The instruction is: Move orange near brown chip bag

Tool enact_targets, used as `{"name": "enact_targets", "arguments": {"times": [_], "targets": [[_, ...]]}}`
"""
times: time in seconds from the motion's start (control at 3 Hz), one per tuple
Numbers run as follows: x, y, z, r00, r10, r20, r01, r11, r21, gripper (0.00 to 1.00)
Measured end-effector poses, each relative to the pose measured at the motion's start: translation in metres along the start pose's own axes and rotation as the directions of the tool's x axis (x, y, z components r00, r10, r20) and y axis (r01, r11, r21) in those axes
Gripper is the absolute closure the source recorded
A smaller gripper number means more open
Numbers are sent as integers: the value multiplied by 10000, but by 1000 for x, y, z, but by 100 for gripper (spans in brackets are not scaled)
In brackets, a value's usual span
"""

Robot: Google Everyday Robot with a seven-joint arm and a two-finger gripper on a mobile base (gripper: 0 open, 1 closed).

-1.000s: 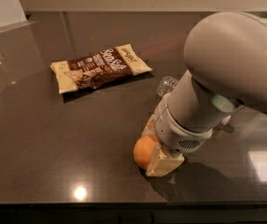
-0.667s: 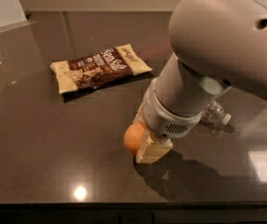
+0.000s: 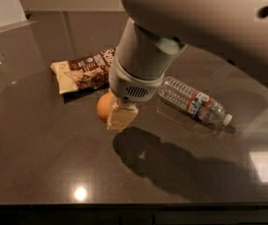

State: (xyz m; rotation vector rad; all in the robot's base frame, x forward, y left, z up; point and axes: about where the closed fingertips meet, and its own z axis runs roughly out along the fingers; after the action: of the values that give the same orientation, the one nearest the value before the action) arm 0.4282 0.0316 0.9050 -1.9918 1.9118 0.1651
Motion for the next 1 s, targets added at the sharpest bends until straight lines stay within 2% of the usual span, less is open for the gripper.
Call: {"name": "enact_targets", "arguments": {"times": [0.33, 0.67, 1.0], "targets": [[-14, -36, 14, 9996, 273, 1, -273, 9995, 143, 100], [-8, -72, 29, 9978, 580, -307, -573, 9980, 252, 100], [11, -101, 42, 9933, 828, -805, -806, 9963, 299, 100]]}}
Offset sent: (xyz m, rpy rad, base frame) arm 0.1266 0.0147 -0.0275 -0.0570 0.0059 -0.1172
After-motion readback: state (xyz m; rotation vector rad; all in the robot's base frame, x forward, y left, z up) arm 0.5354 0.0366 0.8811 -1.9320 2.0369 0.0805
